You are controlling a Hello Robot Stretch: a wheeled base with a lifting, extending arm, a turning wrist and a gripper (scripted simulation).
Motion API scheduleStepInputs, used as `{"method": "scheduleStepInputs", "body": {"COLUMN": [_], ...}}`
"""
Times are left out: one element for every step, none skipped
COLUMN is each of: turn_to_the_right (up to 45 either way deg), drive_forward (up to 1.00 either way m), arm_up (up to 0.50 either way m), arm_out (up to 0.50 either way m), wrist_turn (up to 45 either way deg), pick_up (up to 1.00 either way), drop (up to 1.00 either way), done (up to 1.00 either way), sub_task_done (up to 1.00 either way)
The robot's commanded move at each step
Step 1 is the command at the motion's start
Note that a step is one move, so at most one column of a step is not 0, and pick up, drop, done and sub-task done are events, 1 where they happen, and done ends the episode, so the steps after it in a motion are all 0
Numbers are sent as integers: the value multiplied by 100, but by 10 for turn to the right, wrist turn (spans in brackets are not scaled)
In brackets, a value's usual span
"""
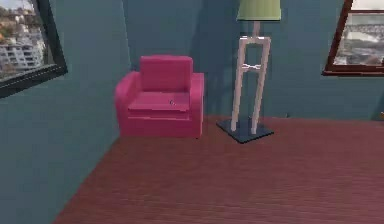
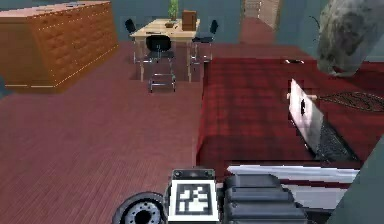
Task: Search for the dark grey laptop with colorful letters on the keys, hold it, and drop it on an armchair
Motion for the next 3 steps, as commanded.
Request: {"method": "scheduleStepInputs", "body": {"turn_to_the_right": [330,450,450], "drive_forward": [0,0,0], "arm_up": [0,0,0], "arm_out": [0,0,0], "wrist_turn": [0,0,0], "pick_up": [0,0,0], "drop": [0,0,0], "done": [0,0,0], "sub_task_done": [0,0,0]}}
